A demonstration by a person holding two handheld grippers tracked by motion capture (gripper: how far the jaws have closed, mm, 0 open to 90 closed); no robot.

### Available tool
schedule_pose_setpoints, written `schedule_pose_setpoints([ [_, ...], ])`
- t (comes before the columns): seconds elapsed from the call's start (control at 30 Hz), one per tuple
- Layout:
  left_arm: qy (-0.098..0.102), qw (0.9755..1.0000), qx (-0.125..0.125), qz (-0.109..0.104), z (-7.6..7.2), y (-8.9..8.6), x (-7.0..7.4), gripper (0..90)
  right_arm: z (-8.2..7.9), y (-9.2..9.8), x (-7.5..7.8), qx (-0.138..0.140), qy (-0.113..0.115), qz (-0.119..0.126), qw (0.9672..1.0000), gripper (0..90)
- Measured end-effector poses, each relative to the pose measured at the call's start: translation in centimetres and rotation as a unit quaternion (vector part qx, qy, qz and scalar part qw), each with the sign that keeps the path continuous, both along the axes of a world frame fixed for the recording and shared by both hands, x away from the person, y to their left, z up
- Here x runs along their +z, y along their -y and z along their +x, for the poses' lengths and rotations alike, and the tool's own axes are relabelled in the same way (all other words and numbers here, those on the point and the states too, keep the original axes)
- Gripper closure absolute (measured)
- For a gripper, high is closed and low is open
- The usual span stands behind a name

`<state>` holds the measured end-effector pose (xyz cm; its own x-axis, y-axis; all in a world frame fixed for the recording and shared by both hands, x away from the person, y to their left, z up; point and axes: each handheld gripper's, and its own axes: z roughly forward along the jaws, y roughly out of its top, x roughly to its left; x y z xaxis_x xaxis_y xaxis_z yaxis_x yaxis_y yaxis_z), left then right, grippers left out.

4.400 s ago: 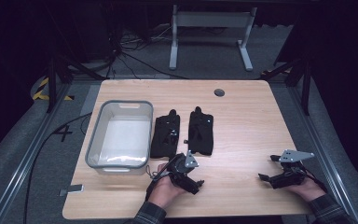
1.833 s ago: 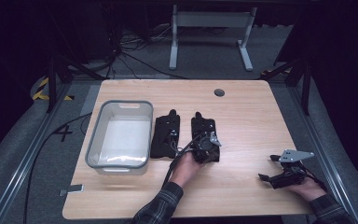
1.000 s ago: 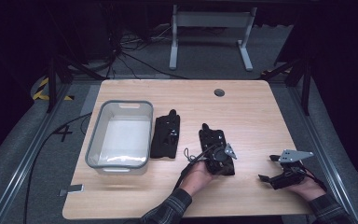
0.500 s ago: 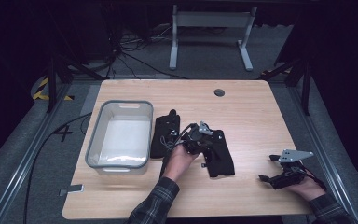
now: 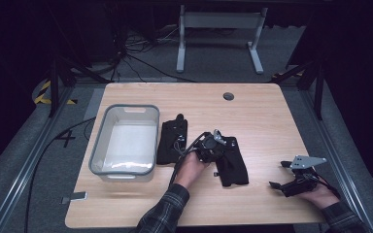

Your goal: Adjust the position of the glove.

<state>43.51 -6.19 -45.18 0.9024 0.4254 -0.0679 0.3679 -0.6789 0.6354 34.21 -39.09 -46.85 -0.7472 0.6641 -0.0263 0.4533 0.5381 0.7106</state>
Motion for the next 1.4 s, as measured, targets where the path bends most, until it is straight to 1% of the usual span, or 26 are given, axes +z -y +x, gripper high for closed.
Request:
schedule_pose_setpoints([
  [0.13,-0.003,1.0000,-0.004,-0.003,-0.1,1.1,0.0,90.0,0.0,0.0,0.0,0.000,0.000,0.000,1.0000,3.3],
  [0.23,-0.005,1.0000,-0.008,-0.001,-0.3,2.2,0.1,90.0,0.0,0.0,0.0,0.000,0.000,0.000,1.0000,3.3],
  [0.33,-0.004,0.9997,-0.024,-0.005,-0.4,3.6,0.0,90.0,0.0,0.0,0.0,0.000,0.000,0.000,1.0000,3.3],
  [0.37,-0.004,0.9997,-0.024,-0.005,-0.4,3.6,0.0,90.0,0.0,0.0,0.0,0.000,0.000,0.000,1.0000,3.3],
  [0.43,-0.004,0.9995,-0.029,-0.008,-0.6,4.3,0.0,90.0,0.0,0.0,0.0,0.001,0.000,0.000,1.0000,3.3],
  [0.47,-0.005,0.9993,-0.037,-0.009,-0.8,4.8,0.0,90.0,0.0,0.0,0.0,0.001,0.000,0.000,1.0000,3.3],
  [0.73,-0.004,0.9983,-0.057,-0.009,-1.2,6.1,0.0,90.0,0.0,0.0,0.0,0.002,0.000,-0.001,1.0000,3.3],
  [0.83,-0.003,0.9982,-0.059,-0.011,-1.4,6.3,-0.1,90.0,0.0,0.0,0.0,0.002,0.000,-0.001,1.0000,3.3],
  [0.93,-0.002,0.9982,-0.058,-0.013,-1.4,6.3,0.0,89.8,0.0,0.0,0.0,0.002,0.000,-0.001,1.0000,3.3],
  [1.03,0.001,0.9984,-0.055,-0.015,-1.4,5.8,0.4,89.0,0.0,0.1,0.0,0.003,0.000,-0.001,1.0000,3.3],
  [1.07,0.002,0.9989,-0.047,-0.009,-1.4,5.4,0.8,87.9,0.0,0.1,0.0,0.003,-0.001,-0.001,1.0000,3.3],
  [1.13,0.008,0.9992,-0.037,-0.014,-1.2,4.4,1.2,88.0,0.0,0.1,0.0,0.003,0.000,-0.001,1.0000,3.3],
  [1.17,0.008,0.9992,-0.037,-0.014,-1.2,4.4,1.2,88.5,0.0,0.1,0.0,0.003,0.000,-0.001,1.0000,3.3],
  [1.2,0.009,0.9994,-0.032,-0.012,-1.1,3.8,1.5,88.5,0.0,0.1,0.0,0.003,0.000,-0.001,1.0000,3.3],
  [1.3,0.009,0.9998,-0.004,-0.016,-0.7,1.8,2.3,89.8,0.0,0.1,0.0,0.004,0.000,0.000,1.0000,3.3],
  [1.33,0.009,0.9998,-0.004,-0.016,-0.7,1.8,2.3,89.8,0.0,0.1,0.0,0.004,0.000,0.000,1.0000,3.3],
  [1.4,0.013,0.9996,0.014,-0.021,-0.4,0.6,2.6,89.8,0.0,0.1,0.0,0.004,0.000,0.000,1.0000,3.3],
])
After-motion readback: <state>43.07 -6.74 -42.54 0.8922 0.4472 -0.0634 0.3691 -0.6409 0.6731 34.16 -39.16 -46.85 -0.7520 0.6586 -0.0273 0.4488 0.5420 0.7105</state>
